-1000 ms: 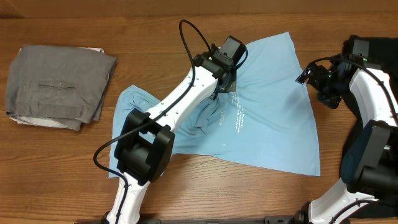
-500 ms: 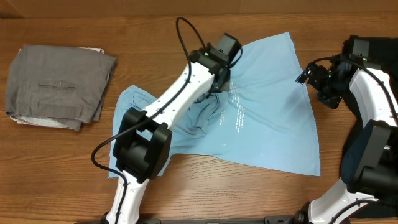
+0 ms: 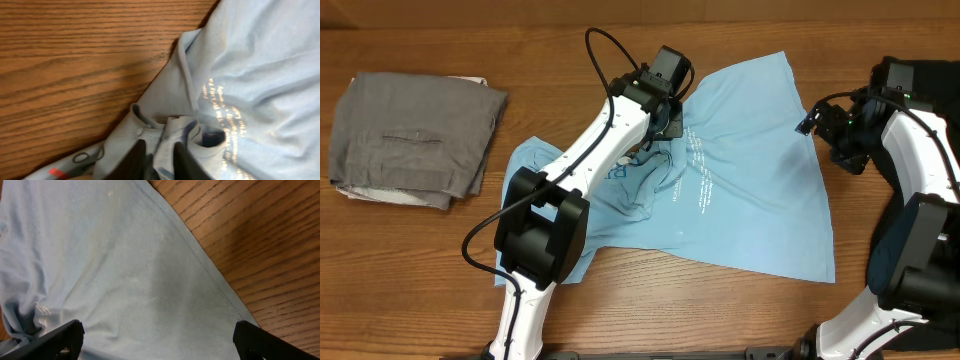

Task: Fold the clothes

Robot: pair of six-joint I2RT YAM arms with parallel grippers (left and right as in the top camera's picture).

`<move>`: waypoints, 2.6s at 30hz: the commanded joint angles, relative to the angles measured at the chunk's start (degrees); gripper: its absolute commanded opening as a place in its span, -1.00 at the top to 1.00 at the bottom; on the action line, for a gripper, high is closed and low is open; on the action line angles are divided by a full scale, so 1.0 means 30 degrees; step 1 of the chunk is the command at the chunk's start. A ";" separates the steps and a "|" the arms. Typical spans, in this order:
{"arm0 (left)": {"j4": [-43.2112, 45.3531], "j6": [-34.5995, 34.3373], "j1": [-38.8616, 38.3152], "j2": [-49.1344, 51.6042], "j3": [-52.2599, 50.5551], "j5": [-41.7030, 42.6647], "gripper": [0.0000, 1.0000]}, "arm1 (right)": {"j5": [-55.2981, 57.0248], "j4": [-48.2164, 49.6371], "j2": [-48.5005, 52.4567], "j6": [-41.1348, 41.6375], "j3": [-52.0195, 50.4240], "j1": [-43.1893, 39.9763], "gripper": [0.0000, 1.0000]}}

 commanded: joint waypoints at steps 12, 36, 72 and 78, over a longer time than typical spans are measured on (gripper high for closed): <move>0.0138 0.0255 -0.0131 0.1129 -0.0168 0.0801 0.37 | -0.0022 0.0080 -0.0153 -0.0124 0.0284 0.0022 -1.00; 0.0364 0.1180 -0.0102 0.1202 0.0066 0.0867 0.89 | -0.0022 0.0080 -0.0153 -0.0124 0.0284 0.0022 -1.00; -0.2703 0.3985 0.0350 0.1151 0.5632 -0.2616 0.92 | -0.0022 0.0080 -0.0153 -0.0124 0.0284 0.0022 -1.00; -0.2514 0.4408 0.1311 0.1151 0.5697 -0.5238 0.92 | -0.0022 0.0080 -0.0153 -0.0124 0.0284 0.0022 -1.00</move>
